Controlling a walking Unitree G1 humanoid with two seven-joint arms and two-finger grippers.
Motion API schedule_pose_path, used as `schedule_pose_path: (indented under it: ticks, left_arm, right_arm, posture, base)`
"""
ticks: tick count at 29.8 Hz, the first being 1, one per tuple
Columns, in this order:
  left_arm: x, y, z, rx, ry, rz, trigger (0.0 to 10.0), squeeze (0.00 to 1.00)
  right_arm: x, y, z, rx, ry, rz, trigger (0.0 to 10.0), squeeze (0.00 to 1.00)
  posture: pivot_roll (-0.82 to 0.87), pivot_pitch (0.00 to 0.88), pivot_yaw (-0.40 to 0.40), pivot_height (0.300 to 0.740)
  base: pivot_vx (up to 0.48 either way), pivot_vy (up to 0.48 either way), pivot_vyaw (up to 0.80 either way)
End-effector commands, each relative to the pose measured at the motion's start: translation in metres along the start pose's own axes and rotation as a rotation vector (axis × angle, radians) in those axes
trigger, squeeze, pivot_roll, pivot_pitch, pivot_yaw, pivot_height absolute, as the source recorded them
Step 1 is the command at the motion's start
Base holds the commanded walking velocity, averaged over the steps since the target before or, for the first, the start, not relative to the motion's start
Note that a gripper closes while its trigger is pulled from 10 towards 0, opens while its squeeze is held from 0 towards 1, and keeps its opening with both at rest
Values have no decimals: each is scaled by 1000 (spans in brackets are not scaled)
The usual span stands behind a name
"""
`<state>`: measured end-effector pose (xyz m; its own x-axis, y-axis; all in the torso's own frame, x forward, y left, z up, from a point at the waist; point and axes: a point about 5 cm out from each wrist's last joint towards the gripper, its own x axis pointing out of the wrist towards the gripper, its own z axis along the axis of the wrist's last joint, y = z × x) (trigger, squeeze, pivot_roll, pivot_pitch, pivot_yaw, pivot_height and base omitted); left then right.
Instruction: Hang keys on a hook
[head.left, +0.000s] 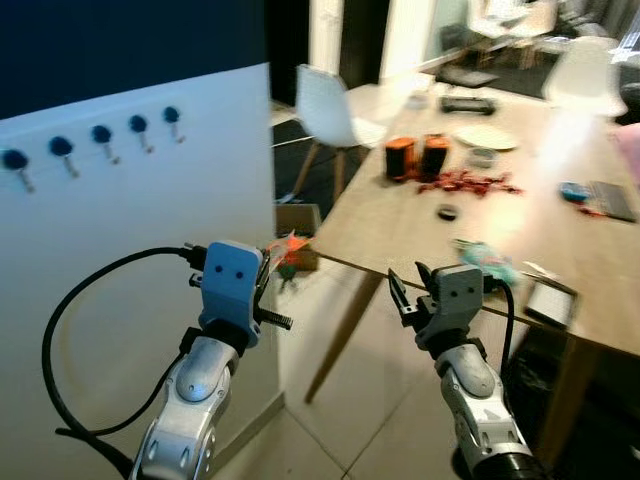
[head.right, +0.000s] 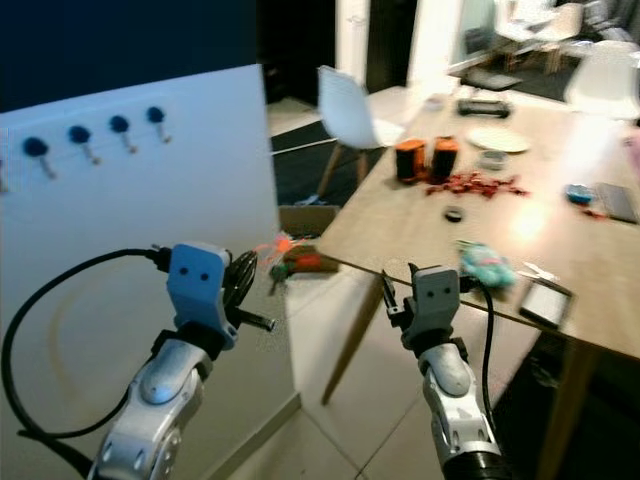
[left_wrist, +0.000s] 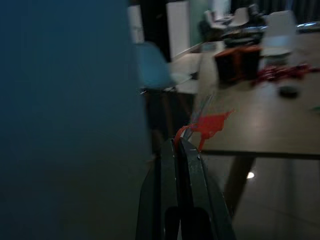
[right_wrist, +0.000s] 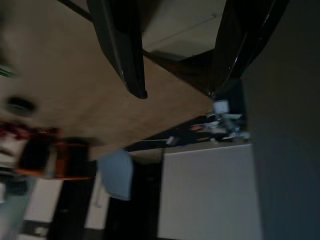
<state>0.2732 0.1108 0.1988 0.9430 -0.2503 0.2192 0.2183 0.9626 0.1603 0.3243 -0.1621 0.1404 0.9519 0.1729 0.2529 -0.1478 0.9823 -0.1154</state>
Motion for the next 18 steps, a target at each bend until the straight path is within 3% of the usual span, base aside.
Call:
schedule_pose_path:
  ticks: [1, 18]
  left_arm:
    - [-2, 1, -1, 12, 7, 3, 10000, 0]
    - [-2, 1, -3, 11, 10, 2, 10000, 0]
  right_arm:
    - [-1, 2, -1, -4, 5, 11, 10000, 0]
    - [-1, 2, -1, -4, 6, 12, 10000, 0]
  posture:
    - [149, 93, -22, 740]
    - [149, 93, -22, 740]
  base:
    - [0, 0, 794]
    - [0, 0, 794]
